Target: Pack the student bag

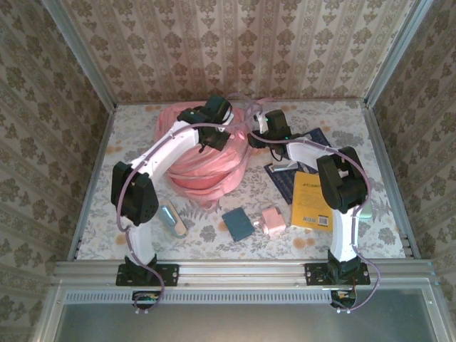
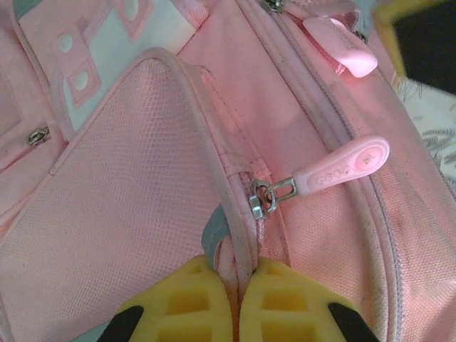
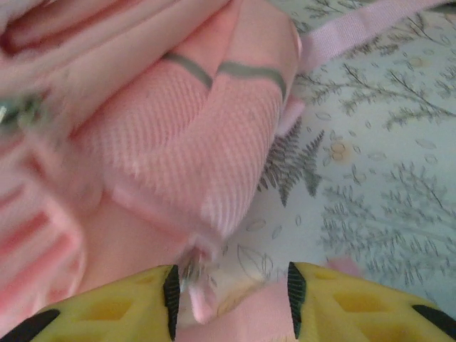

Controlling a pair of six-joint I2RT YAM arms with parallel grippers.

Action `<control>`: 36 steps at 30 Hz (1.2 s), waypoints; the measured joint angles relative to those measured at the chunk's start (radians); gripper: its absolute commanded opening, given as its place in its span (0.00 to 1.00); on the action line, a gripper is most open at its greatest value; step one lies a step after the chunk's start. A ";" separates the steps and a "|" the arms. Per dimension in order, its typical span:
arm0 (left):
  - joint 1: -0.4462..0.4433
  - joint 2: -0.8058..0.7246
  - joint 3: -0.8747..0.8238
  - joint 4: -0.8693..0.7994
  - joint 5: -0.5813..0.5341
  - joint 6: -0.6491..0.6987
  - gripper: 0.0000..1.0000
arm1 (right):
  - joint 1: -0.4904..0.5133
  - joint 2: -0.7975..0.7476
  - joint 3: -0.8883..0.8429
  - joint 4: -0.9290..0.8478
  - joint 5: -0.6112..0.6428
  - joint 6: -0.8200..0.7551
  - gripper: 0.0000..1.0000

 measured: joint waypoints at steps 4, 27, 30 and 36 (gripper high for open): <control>0.060 0.083 0.111 -0.007 0.076 -0.064 0.00 | 0.006 -0.129 -0.093 -0.016 0.042 0.019 0.49; 0.098 0.077 0.074 0.044 0.248 -0.209 0.63 | 0.061 -0.575 -0.283 -0.410 0.072 0.327 0.54; 0.072 -0.040 -0.063 0.058 0.214 -0.206 0.63 | 0.083 -0.588 -0.307 -0.462 0.056 0.373 0.61; 0.034 -0.255 -0.335 0.090 0.216 -0.268 0.66 | 0.230 -0.679 -0.379 -0.607 0.124 0.416 1.00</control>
